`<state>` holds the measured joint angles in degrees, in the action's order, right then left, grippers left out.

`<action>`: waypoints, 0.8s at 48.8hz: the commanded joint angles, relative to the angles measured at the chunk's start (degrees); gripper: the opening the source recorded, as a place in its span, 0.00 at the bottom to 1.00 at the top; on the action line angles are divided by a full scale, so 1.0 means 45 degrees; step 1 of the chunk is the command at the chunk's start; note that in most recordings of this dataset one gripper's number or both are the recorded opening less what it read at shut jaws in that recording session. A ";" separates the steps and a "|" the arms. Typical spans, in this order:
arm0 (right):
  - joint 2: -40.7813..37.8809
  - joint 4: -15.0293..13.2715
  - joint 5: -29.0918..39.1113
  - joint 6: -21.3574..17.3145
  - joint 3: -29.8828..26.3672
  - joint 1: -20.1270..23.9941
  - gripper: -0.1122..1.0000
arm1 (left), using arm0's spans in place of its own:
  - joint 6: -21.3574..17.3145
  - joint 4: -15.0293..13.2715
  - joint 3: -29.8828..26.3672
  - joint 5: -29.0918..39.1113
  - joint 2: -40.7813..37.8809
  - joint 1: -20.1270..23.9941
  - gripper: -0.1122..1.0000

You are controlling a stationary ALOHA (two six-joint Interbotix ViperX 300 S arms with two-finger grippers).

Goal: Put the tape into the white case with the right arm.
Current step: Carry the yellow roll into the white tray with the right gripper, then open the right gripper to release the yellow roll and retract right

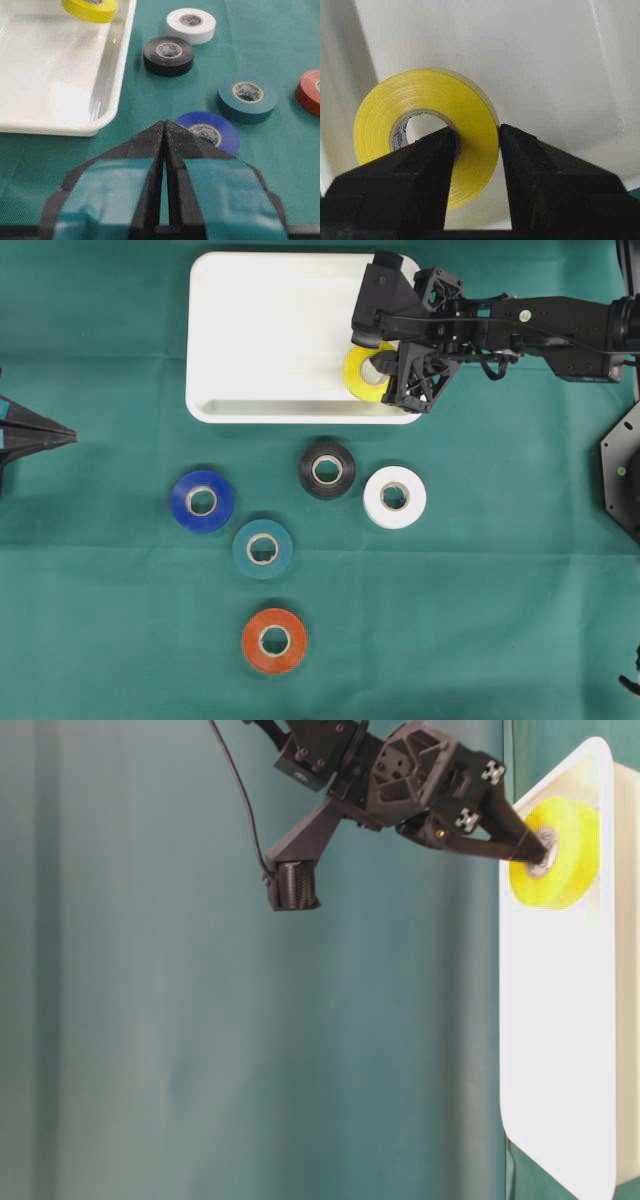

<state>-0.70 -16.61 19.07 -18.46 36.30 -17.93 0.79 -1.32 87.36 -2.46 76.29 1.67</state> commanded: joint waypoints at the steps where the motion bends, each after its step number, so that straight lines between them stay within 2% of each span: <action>1: 0.0410 -0.0273 -0.0293 -0.0039 0.0000 -0.0020 0.12 | 0.0000 -0.0020 -0.0137 -0.0039 -0.0078 0.0020 0.10; 3: 0.0410 -0.0371 -0.0410 -0.0078 0.0059 -0.0020 0.15 | 0.0000 -0.0020 -0.0137 -0.0039 -0.0078 0.0020 0.10; 6: 0.0410 -0.0449 -0.0605 -0.0078 0.0137 -0.0020 0.26 | 0.0000 -0.0020 -0.0156 -0.0039 -0.0059 0.0020 0.10; 14: 0.0430 -0.0469 -0.0664 -0.0078 0.0117 -0.0020 0.69 | 0.0000 -0.0020 -0.0156 -0.0059 -0.0059 0.0039 0.10; 16: 0.0469 -0.0469 -0.0664 -0.0078 0.0098 -0.0020 0.75 | 0.0000 -0.0020 -0.0156 -0.0039 -0.0078 0.0020 0.10; 20: 0.0605 -0.0469 -0.0684 -0.0078 0.0137 -0.0020 0.68 | 0.0000 -0.0020 -0.0156 -0.0039 -0.0078 0.0020 0.10; 29: 0.1680 -0.0547 -0.0645 -0.0039 0.0781 -0.0020 0.68 | 0.0000 0.0000 -0.0156 -0.0039 -0.0078 0.0039 0.10; 39: 0.3809 -0.0684 -0.1074 -0.0059 0.2500 -0.0020 0.68 | 0.0000 0.0000 -0.0117 -0.0039 -0.0059 0.0020 0.10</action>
<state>12.04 -19.42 15.73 -18.72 45.70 -17.93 0.79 -1.32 87.36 -2.37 76.38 1.67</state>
